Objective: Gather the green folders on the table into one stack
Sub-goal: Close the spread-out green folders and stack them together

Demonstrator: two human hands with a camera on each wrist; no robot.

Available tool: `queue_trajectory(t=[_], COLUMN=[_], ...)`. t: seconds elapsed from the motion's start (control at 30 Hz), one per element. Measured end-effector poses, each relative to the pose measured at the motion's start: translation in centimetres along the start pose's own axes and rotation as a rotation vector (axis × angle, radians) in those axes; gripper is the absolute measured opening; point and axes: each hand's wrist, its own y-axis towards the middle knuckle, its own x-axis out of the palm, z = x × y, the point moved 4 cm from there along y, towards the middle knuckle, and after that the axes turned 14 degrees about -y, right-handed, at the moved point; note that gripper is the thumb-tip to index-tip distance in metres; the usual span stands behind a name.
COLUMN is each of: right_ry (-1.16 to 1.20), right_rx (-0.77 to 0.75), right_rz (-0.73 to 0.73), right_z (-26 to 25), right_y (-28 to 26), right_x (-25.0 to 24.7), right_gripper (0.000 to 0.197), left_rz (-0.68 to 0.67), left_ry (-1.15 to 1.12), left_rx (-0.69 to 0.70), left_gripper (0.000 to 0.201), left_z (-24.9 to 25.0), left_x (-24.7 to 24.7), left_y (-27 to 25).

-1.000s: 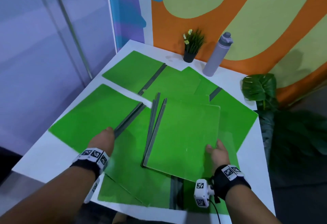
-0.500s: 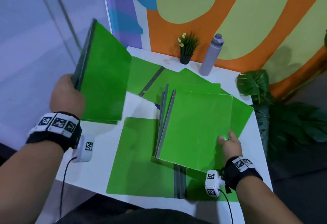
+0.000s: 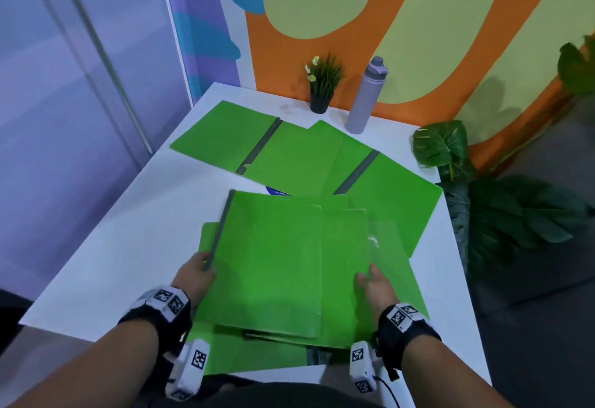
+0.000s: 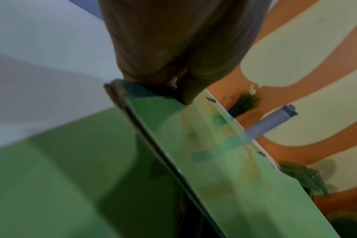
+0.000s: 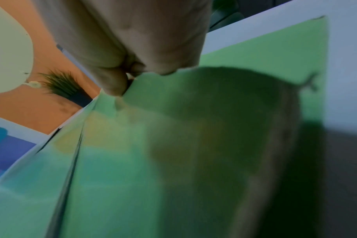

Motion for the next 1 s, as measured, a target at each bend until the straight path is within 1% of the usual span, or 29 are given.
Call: queue_trajectory(t=[0.07, 0.17, 0.2, 0.23, 0.27, 0.3, 0.33, 0.37, 0.4, 0.47, 0.53, 0.57, 0.63, 0.67, 0.7, 0.73, 0.8, 0.83, 0.87, 0.93, 0.97, 1.0], right_ry=[0.046, 0.115, 0.133, 0.151, 0.172, 0.187, 0.200, 0.205, 0.211, 0.217, 0.227, 0.231, 0.236, 0.236, 0.230, 0.227, 0.229, 0.232, 0.226, 0.192, 0.180, 0.164], right_rx=[0.007, -0.005, -0.020, -0.025, -0.033, -0.038, -0.047, -0.053, -0.064, -0.077, -0.078, -0.074, -0.074, -0.074, -0.069, -0.064, -0.053, -0.050, -0.040, -0.027, -0.014, -0.001], right_rz=[-0.035, -0.098, -0.083, -0.048, -0.006, 0.025, 0.047, 0.061, 0.082, 0.119, 0.140, 0.150, 0.162, 0.167, 0.168, 0.170, 0.163, 0.161, 0.165, 0.177, 0.176, 0.166], right_z=[0.2, 0.2, 0.3, 0.2, 0.2, 0.0, 0.0, -0.2, -0.3, -0.4, -0.4, -0.5, -0.4, -0.4, -0.3, -0.3, 0.0, 0.1, 0.2, 0.5, 0.8, 0.9], right_y=[-0.3, -0.5, -0.4, -0.2, 0.0, 0.1, 0.4, 0.5, 0.7, 1.1, 1.5, 1.6, 1.9, 2.0, 2.1, 2.1, 2.2, 2.2, 2.3, 2.3, 2.5, 2.4], right_x=[0.5, 1.1, 0.8, 0.3, -0.4, -1.1, -1.8, -2.6, -3.2, -4.4, -5.2, -5.5, -5.8, -5.8, -5.7, -5.6, -5.1, -4.8, -4.5, -3.9, -3.5, -3.1], right_gripper=[0.055, 0.070, 0.074, 0.076, 0.076, 0.076, 0.075, 0.075, 0.076, 0.076, 0.077, 0.077, 0.077, 0.078, 0.078, 0.078, 0.078, 0.077, 0.077, 0.071, 0.063, 0.050], left_rz=[-0.038, -0.222, -0.256, -0.235, -0.166, -0.080, -0.010, 0.012, -0.010, -0.064, -0.040, 0.003, 0.159, 0.238, 0.279, 0.261, 0.132, 0.075, 0.049, 0.051, 0.047, 0.038], left_ry=[0.092, 0.131, 0.164, 0.195, 0.250, 0.312, 0.383, 0.468, 0.563, 0.745, 0.840, 0.871, 0.907, 0.906, 0.881, 0.842, 0.786, 0.795, 0.821, 0.839, 0.841, 0.846], left_rx=[0.024, 0.102, 0.147, 0.193, 0.231, 0.233, 0.196, 0.143, 0.093, 0.070, 0.057, 0.036, 0.011, 0.027, 0.049, 0.072, 0.127, 0.149, 0.165, 0.172, 0.165, 0.165], left_gripper=[0.045, 0.034, 0.028, 0.026, 0.028, 0.033, 0.041, 0.051, 0.061, 0.080, 0.092, 0.092, 0.083, 0.075, 0.065, 0.053, 0.032, 0.030, 0.035, 0.043, 0.043, 0.043], left_z=[0.7, 1.6, 2.1, 2.6, 3.0, 3.0, 2.7, 1.9, 1.2, -0.1, -1.1, -1.2, -0.7, -0.4, -0.1, 0.1, 0.4, 0.4, 0.6, 0.7, 0.4, 0.0], left_x=[2.4, 6.4, 7.4, 8.1, 8.3, 8.0, 7.5, 7.0, 6.4, 4.8, 1.9, 0.1, -3.4, -4.6, -5.2, -4.9, -3.0, -1.9, -1.0, -0.1, 0.3, 0.6], left_y=[-1.5, -2.2, -2.2, -1.8, -1.5, -1.0, -0.4, 0.1, 0.2, 0.5, 1.2, 1.6, 1.8, 1.9, 2.1, 2.2, 1.8, 1.5, 1.1, 0.5, 0.3, 0.1])
